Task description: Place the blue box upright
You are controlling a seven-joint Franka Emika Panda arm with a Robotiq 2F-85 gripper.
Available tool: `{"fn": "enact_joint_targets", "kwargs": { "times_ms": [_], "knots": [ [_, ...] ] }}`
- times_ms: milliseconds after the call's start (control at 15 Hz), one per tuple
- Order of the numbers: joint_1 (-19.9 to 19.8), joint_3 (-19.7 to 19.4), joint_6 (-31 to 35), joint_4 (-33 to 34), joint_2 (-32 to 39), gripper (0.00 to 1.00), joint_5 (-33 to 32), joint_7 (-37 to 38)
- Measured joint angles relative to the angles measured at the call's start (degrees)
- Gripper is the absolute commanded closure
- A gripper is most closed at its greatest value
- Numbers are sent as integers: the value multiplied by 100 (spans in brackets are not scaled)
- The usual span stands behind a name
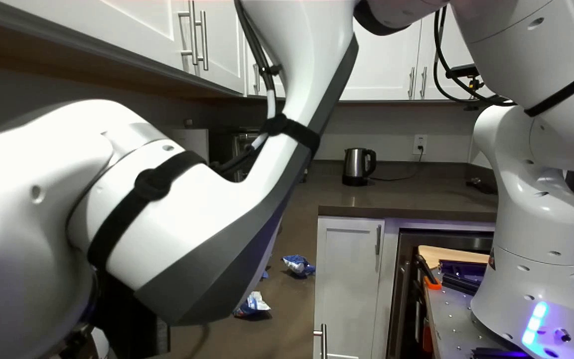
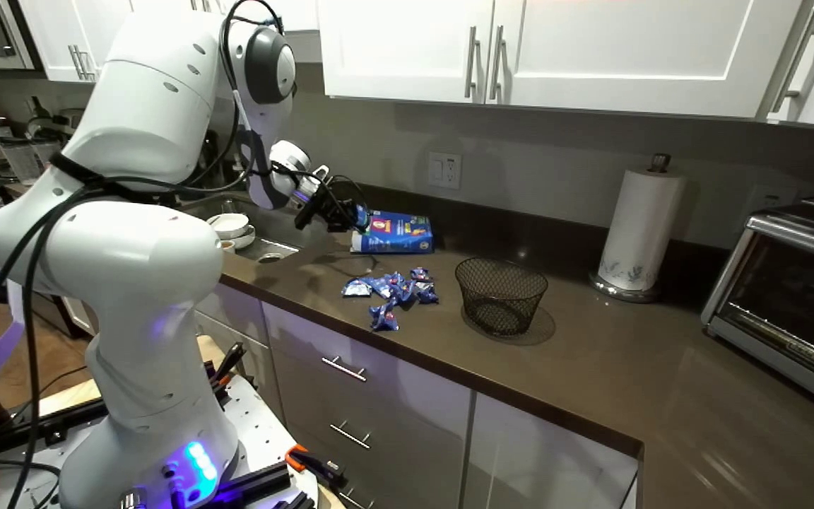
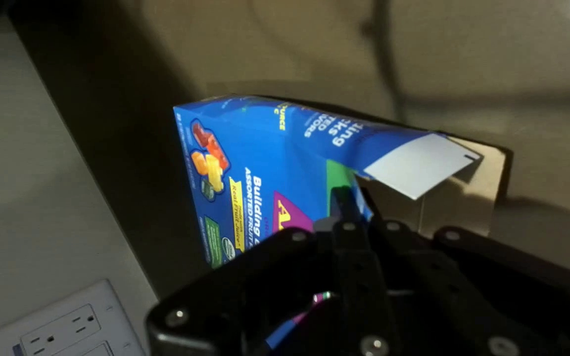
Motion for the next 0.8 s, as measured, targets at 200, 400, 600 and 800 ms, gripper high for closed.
{"fn": "enact_joint_targets", "kwargs": {
  "times_ms": [200,400,600,800],
  "knots": [
    [-70,100,21,-197,-323,100,269,-3],
    [-158,173,67,-359,-632,100,574,-83],
    [-177,218,139,-491,-877,100,853,-186],
    [-173,294,199,-645,-1084,100,1068,-209]
  ]
}}
